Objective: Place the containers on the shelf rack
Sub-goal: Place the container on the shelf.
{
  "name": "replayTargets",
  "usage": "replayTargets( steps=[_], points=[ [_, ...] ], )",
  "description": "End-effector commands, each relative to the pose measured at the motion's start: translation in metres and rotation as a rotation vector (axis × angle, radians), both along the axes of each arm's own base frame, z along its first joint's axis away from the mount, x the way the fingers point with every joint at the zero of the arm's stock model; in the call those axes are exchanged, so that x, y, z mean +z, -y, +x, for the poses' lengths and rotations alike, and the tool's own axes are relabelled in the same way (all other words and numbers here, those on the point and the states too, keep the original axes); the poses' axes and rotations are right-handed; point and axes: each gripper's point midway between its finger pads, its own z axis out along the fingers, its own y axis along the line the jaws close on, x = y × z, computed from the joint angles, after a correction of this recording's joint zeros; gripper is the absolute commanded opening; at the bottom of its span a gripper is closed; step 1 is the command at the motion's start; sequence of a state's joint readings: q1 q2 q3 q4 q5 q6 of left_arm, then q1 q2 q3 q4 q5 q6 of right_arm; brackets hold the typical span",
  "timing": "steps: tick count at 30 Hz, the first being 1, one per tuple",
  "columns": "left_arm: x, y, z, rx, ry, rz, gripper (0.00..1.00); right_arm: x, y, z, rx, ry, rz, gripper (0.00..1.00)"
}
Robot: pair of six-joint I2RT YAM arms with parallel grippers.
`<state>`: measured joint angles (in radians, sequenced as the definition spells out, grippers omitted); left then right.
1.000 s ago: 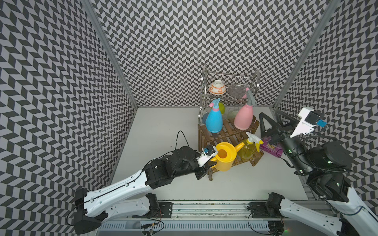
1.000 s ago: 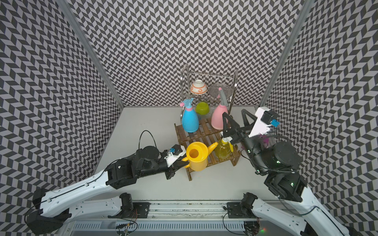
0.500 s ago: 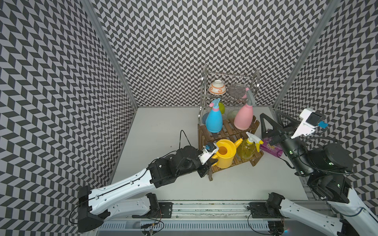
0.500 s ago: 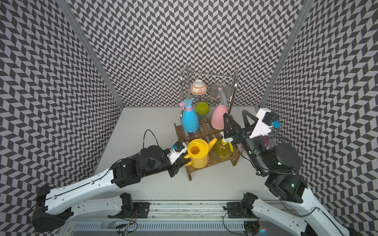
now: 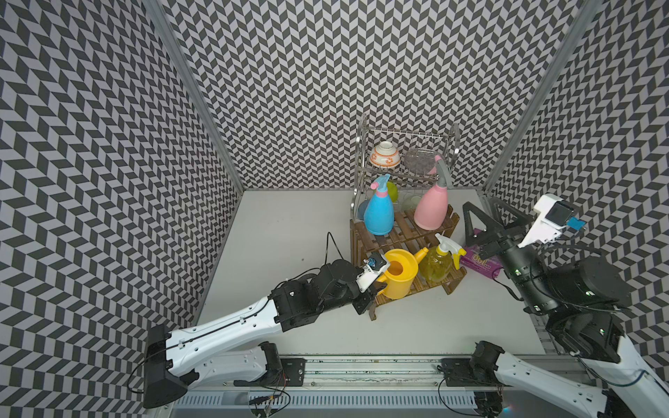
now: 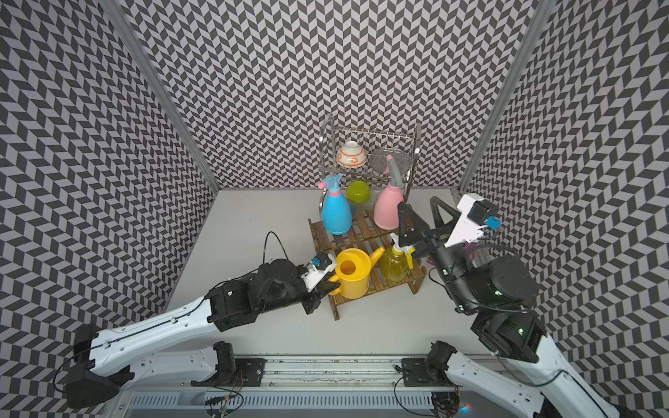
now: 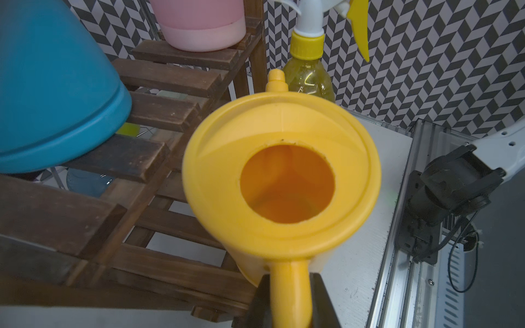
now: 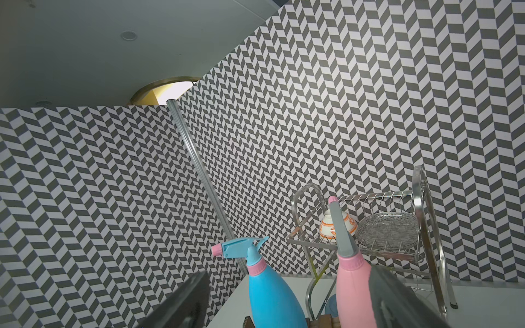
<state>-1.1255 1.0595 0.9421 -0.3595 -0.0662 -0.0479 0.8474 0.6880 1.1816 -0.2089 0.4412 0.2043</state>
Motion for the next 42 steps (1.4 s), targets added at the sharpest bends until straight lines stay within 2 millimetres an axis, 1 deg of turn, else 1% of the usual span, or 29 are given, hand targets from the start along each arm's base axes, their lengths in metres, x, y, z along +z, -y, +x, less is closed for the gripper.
replayTargets(
  steps=[1, 8, 13, 15, 23, 26, 27, 30, 33, 35, 37, 40, 42],
  points=[
    [0.010, 0.007, 0.005, 0.017, 0.024, -0.056, 0.04, 0.005, 0.003, -0.003, 0.002, 0.020, 0.031, 0.90],
    [0.008, 0.009, 0.009, 0.041, 0.017, -0.065, 0.05, 0.002, 0.003, -0.002, 0.003, 0.014, 0.029, 0.90],
    [-0.001, 0.010, 0.009, 0.050, -0.013, -0.058, 0.06, 0.001, 0.005, -0.003, -0.001, 0.015, 0.030, 0.90],
    [-0.004, 0.010, 0.009, 0.054, -0.016, -0.056, 0.11, 0.001, 0.005, -0.003, -0.002, 0.014, 0.029, 0.90],
    [-0.001, 0.008, 0.008, 0.049, -0.013, -0.059, 0.32, -0.001, 0.004, -0.002, -0.002, 0.012, 0.027, 0.90],
    [0.002, 0.006, 0.006, 0.046, -0.008, -0.067, 0.45, -0.002, 0.004, -0.002, -0.001, 0.011, 0.024, 0.90],
    [0.003, 0.005, 0.006, 0.047, -0.006, -0.070, 0.47, -0.002, 0.004, -0.002, -0.001, 0.011, 0.025, 0.90],
    [0.013, 0.001, 0.004, 0.041, 0.012, -0.093, 0.53, -0.003, 0.002, -0.001, 0.001, 0.010, 0.021, 0.90],
    [0.028, -0.004, -0.002, 0.017, 0.045, -0.133, 0.62, -0.005, 0.000, 0.000, 0.004, 0.007, 0.014, 0.91],
    [0.043, -0.011, -0.007, -0.001, 0.084, -0.179, 0.70, -0.007, -0.001, 0.001, 0.007, 0.003, 0.010, 0.91],
    [0.058, -0.019, -0.012, -0.015, 0.127, -0.233, 0.74, -0.009, -0.003, 0.002, 0.011, 0.000, 0.006, 0.91],
    [0.084, -0.035, -0.015, 0.002, 0.189, -0.320, 0.82, -0.013, -0.006, 0.003, 0.015, -0.005, 0.001, 0.91],
    [0.101, -0.047, -0.012, 0.045, 0.228, -0.376, 0.85, -0.015, -0.008, 0.004, 0.017, -0.004, -0.001, 0.91]
  ],
)
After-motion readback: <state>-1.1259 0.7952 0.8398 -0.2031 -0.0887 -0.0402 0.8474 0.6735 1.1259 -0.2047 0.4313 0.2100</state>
